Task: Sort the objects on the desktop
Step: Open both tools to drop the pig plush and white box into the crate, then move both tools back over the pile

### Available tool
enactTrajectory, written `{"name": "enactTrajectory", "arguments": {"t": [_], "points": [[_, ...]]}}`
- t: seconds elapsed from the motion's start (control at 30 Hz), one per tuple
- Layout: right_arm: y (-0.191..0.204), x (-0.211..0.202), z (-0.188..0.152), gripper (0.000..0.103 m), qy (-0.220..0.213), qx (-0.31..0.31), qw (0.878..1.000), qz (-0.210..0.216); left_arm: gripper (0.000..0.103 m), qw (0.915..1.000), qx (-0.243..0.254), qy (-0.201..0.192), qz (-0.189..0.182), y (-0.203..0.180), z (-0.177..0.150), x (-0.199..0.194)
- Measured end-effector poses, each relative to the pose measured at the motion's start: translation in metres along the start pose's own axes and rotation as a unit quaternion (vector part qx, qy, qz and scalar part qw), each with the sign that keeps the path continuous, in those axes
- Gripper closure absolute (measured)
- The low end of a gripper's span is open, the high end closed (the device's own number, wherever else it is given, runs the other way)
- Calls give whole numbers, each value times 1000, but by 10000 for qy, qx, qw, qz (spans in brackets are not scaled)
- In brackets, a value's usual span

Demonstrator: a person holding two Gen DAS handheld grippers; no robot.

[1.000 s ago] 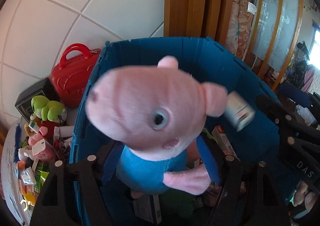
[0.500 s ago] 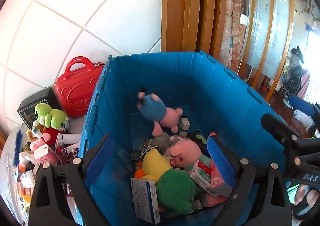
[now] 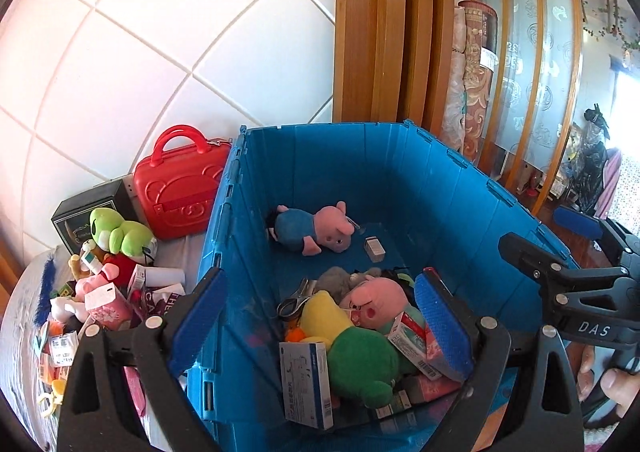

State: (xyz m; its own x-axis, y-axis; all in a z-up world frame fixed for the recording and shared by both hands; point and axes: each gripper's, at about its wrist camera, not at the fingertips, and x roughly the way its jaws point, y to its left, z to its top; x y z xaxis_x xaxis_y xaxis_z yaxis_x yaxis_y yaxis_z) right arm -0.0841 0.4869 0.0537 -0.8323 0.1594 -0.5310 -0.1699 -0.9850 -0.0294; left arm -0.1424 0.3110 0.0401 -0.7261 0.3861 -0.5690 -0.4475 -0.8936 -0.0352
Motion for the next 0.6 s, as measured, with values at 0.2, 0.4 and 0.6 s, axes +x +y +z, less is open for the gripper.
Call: {"name": "enactTrajectory", "arguments": {"t": [0.2, 0.4, 0.6], "points": [[-6, 1, -16, 0, 88, 105, 9999, -23, 8, 9999, -103, -6, 29, 5, -14, -8], [4, 9, -27, 0, 198, 195, 9994, 197, 8, 9990, -335, -136, 278, 30, -32, -31], [52, 2, -23, 0, 42, -158, 9973, 713, 8, 9945, -637, -249, 797, 84, -52, -59]]}}
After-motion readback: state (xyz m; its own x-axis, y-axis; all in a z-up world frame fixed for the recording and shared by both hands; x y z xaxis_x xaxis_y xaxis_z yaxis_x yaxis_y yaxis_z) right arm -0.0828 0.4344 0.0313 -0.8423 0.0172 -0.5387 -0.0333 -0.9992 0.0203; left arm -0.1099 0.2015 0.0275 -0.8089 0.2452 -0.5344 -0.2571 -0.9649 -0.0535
